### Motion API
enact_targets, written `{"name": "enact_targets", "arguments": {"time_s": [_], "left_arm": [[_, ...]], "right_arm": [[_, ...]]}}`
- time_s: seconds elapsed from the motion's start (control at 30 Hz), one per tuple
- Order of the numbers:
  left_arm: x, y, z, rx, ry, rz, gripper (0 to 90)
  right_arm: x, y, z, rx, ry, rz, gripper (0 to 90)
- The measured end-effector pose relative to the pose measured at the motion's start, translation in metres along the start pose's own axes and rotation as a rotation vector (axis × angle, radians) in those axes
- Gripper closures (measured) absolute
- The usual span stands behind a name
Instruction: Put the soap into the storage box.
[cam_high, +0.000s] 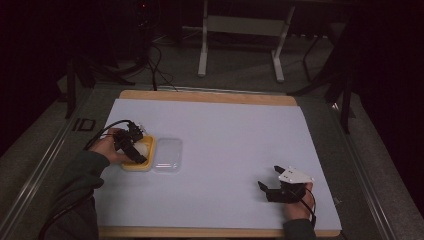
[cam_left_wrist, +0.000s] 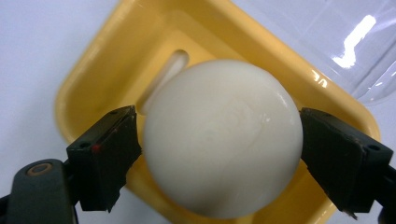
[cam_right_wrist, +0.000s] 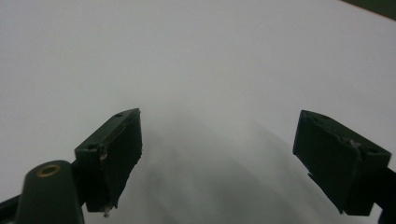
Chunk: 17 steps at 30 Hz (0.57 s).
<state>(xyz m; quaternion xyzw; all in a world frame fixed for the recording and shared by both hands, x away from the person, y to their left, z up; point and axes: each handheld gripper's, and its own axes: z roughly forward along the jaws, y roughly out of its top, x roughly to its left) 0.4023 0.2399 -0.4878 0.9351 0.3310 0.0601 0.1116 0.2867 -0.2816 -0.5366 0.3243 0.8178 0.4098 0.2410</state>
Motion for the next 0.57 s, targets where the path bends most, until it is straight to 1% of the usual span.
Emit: {"name": "enact_targets", "arguments": {"time_s": [0.03, 0.07, 0.13, 0.17, 0.2, 0.3, 0.33, 0.37, 0.4, 0.43, 0.47, 0.53, 0.57], "left_arm": [[0.0, 0.0, -0.004, -0.006, 0.017, 0.004, 12.3], [0.0, 0.0, -0.004, -0.006, 0.017, 0.004, 10.5], [-0.001, -0.002, -0.01, -0.021, 0.037, 0.005, 8.9], [-0.001, -0.002, -0.01, -0.021, 0.037, 0.005, 8.6], [-0.003, -0.003, -0.015, -0.042, 0.047, 0.005, 8.4], [-0.007, -0.006, -0.022, -0.083, 0.056, 0.01, 8.4], [-0.007, -0.006, -0.022, -0.083, 0.056, 0.01, 8.4], [-0.011, -0.008, -0.027, -0.115, 0.068, 0.024, 8.5], [-0.014, -0.009, -0.029, -0.14, 0.066, 0.023, 9.2], [-0.014, -0.009, -0.029, -0.14, 0.066, 0.023, 10.4], [-0.017, -0.01, -0.032, -0.162, 0.062, 0.029, 11.9], [-0.025, -0.012, -0.037, -0.206, 0.077, 0.045, 15.4], [-0.03, -0.013, -0.04, -0.234, 0.087, 0.052, 15.5]], "right_arm": [[0.0, 0.0, 0.0, 0.0, 0.0, 0.001, 15.5], [0.0, 0.0, 0.0, 0.0, 0.0, 0.001, 15.5], [0.0, 0.0, 0.0, -0.001, -0.001, 0.0, 15.5], [0.0, 0.0, 0.0, -0.001, -0.001, 0.0, 15.5], [0.0, 0.0, 0.0, -0.001, -0.001, 0.0, 15.5], [0.0, 0.0, 0.0, -0.001, -0.001, 0.0, 15.5], [0.0, 0.0, 0.0, -0.001, -0.001, 0.0, 15.5], [0.0, 0.0, 0.0, 0.0, -0.001, 0.0, 15.5], [0.0, 0.0, 0.0, 0.001, -0.001, 0.0, 15.5], [0.0, 0.0, 0.0, 0.002, -0.001, 0.0, 15.5], [0.0, 0.0, 0.0, 0.003, -0.001, 0.0, 15.5], [0.0, 0.0, 0.001, 0.007, 0.0, 0.004, 15.4], [-0.001, 0.0, 0.001, 0.009, 0.001, 0.007, 15.4]]}}
